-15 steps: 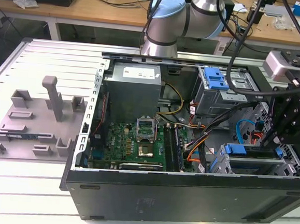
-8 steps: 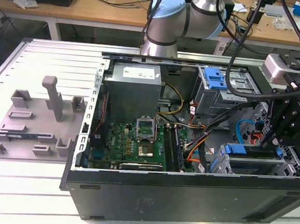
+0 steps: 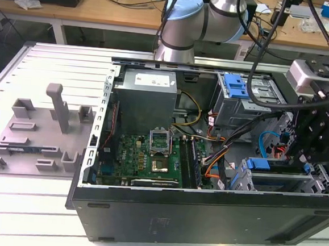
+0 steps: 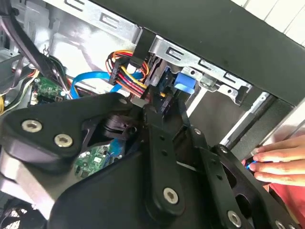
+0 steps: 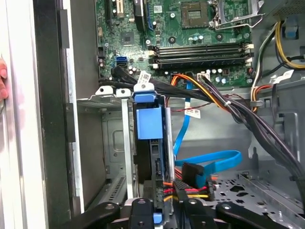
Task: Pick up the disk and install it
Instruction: 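Insert the first disk wire, then insert the second disk wire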
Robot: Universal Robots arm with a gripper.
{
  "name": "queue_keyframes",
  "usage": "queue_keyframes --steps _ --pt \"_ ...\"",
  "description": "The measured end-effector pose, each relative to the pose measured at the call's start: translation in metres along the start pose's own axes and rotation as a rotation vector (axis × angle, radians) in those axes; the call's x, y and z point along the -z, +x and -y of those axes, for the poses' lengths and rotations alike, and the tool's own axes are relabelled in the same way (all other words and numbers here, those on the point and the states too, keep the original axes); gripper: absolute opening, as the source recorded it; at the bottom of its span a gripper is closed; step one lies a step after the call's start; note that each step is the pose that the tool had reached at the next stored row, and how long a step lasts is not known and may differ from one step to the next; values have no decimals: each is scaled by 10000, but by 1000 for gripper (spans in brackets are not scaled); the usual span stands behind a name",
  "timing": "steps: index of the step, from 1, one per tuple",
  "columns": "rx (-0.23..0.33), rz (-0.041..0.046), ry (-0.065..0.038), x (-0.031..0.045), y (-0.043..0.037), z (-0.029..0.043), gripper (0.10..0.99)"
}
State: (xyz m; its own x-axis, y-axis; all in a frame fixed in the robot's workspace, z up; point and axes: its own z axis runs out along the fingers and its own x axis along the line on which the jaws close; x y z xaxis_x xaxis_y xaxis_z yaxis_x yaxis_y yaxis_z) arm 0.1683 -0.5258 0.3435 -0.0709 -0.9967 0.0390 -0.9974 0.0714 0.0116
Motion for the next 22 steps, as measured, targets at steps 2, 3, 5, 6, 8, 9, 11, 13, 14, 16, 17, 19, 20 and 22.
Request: queue_keyframes --steps 2,3,5,6,8,9,11,13,14,16,17,19,20,22 --pt "1 -9 14 70 -29 -2 302" --pt "0 -9 27 104 -48 -4 302" --pt "-1 -15 66 212 -103 -9 302" --pt "-1 -18 81 258 -127 -12 302" --pt "-2 -23 110 354 -191 -17 302" --pt "-3 -27 118 385 -218 -20 302" --pt "-3 -37 122 405 -250 -22 302" --pt "-3 -37 122 404 -250 -22 302" --pt "-2 -38 122 405 -250 -22 302" --pt "-2 -39 122 405 -250 -22 302" --pt "-2 -39 122 405 -250 -23 302" --pt "-1 -40 122 405 -250 -23 302" --pt "-1 -39 122 405 -250 -23 302" --pt "0 -39 122 405 -250 -22 302"
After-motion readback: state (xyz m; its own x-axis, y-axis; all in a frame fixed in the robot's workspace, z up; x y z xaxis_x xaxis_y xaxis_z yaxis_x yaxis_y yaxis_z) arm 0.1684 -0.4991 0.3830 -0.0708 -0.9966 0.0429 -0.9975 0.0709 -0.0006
